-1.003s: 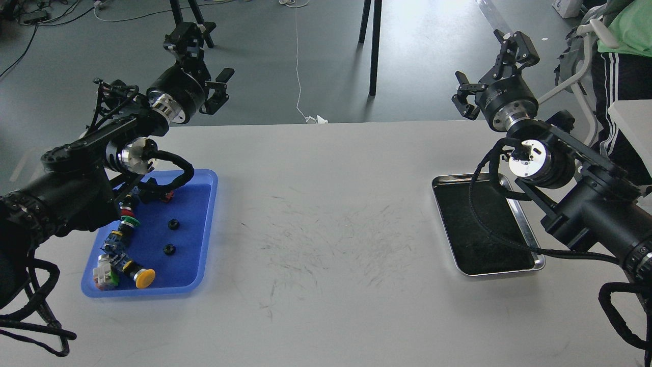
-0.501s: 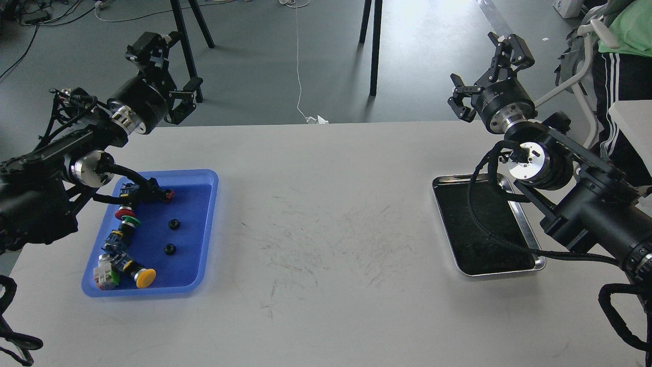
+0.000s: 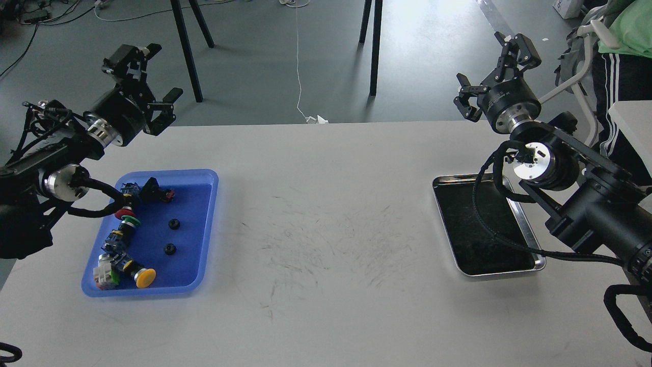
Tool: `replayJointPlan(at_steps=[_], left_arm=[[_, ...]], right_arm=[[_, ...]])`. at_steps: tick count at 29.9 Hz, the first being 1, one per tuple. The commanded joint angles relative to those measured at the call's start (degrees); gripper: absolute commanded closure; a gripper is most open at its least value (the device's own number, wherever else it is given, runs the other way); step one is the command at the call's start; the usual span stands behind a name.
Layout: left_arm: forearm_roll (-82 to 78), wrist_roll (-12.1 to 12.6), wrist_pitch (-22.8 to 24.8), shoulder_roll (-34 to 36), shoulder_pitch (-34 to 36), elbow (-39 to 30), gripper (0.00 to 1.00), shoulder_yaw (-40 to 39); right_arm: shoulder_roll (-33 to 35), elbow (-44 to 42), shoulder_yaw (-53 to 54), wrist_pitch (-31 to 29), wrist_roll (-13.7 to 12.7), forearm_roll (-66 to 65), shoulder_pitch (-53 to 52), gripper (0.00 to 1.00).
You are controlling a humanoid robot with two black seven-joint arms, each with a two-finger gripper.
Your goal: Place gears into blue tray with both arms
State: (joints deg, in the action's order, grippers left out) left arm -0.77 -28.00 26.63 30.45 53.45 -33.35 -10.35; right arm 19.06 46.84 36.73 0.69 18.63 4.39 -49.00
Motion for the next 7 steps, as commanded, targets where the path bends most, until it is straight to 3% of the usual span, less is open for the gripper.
replayJointPlan(at_steps=[1,7], left_arm=[[0.07,0.00,-0.44,-0.21,-0.01,-0.04,0.01,-0.20],[0.07,0.00,-0.35,-0.48,-0.01,-0.04,0.01,-0.28]], right_arm=[[0.01,0.00,0.01,0.19,0.00,0.00,-0.05,0.01],[0.01,0.09,0.01,0.19,0.00,0.00,0.04,0.01]])
